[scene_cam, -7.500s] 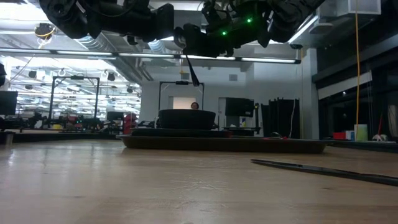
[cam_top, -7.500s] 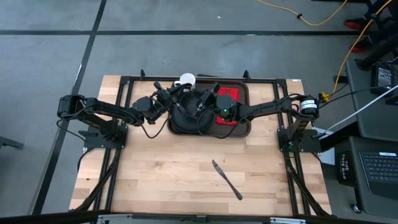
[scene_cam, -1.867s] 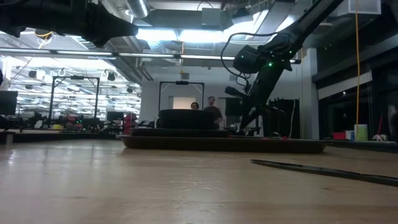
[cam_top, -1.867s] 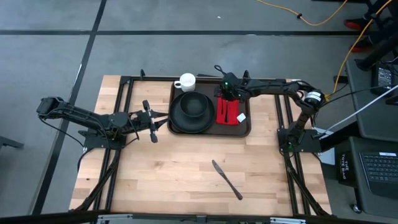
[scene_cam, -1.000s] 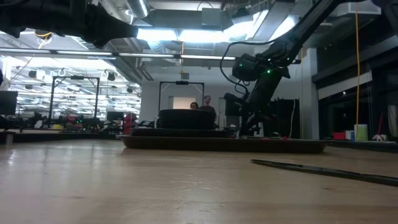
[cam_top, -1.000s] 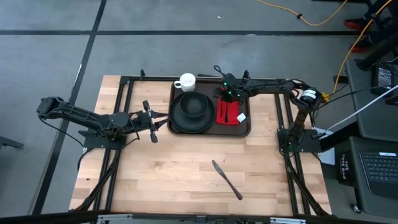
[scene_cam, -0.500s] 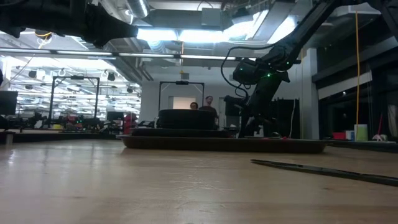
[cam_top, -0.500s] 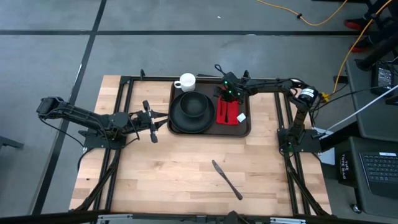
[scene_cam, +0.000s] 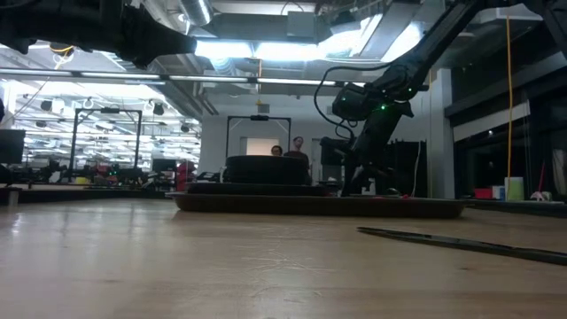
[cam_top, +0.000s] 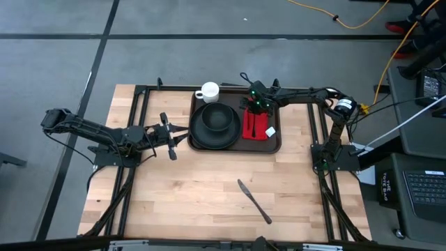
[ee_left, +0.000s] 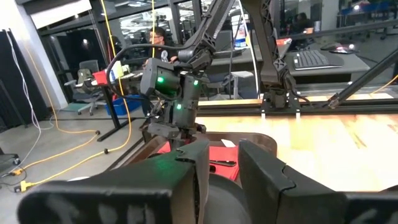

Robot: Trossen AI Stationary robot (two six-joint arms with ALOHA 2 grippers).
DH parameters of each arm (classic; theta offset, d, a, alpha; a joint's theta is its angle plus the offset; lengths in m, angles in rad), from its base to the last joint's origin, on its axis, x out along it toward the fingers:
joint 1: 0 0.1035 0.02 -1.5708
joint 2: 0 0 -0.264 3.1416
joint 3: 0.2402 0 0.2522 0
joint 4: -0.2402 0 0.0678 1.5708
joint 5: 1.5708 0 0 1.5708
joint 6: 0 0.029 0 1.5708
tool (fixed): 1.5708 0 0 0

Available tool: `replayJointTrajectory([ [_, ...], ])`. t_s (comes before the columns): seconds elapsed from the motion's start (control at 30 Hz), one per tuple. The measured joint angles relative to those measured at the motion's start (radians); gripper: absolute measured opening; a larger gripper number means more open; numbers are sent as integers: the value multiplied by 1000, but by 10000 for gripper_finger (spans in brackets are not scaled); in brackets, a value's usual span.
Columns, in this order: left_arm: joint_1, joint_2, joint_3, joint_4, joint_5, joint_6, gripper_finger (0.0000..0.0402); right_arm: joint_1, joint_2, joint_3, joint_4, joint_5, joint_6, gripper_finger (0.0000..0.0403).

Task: Set up tray
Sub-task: Put the black spoon to the left of the black fork on the red napkin on the brown serving tray

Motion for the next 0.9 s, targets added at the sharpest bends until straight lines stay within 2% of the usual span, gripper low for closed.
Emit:
replayJointTrajectory([
  [0.9, 0, 0, 0, -6, 0, 0, 78, 0, 0, 0, -12, 6, 0, 17],
])
